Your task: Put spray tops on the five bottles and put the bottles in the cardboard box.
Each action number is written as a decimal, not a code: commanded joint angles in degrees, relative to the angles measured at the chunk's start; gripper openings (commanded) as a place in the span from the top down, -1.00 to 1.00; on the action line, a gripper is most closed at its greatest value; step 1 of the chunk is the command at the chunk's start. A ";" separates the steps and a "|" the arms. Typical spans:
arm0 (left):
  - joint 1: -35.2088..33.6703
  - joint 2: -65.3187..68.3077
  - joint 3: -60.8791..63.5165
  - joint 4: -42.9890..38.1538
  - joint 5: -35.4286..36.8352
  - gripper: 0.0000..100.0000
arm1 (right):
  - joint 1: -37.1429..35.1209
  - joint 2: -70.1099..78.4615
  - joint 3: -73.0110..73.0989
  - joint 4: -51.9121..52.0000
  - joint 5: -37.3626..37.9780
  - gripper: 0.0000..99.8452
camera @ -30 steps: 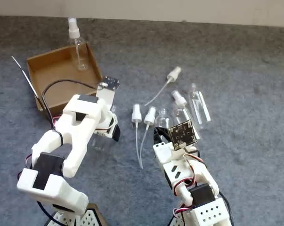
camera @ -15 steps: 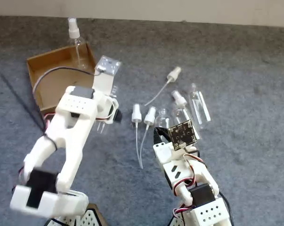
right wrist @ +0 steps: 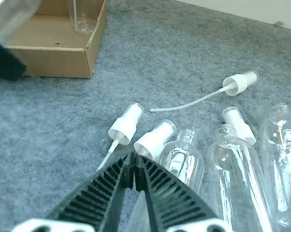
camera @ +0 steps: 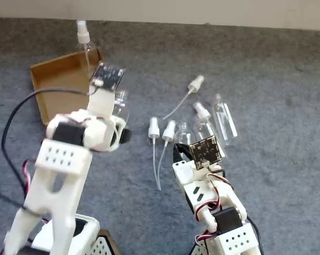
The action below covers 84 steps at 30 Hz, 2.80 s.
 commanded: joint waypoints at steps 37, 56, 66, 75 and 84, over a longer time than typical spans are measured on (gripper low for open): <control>-13.32 -68.88 51.21 -22.07 11.34 0.63 | -2.68 50.68 -45.67 20.97 -1.14 0.75; -17.98 -68.88 56.13 -28.04 13.01 0.63 | -9.71 104.04 -95.43 36.70 -7.30 0.73; -17.80 -68.88 56.13 -27.78 13.01 0.63 | -9.45 123.91 -116.79 43.12 -7.38 0.73; -17.71 -68.88 56.13 -27.78 12.84 0.63 | -9.36 136.40 -126.55 45.05 -7.38 0.73; -17.71 -68.88 56.22 -27.78 12.84 0.63 | -9.27 137.89 -127.08 45.14 -7.30 0.75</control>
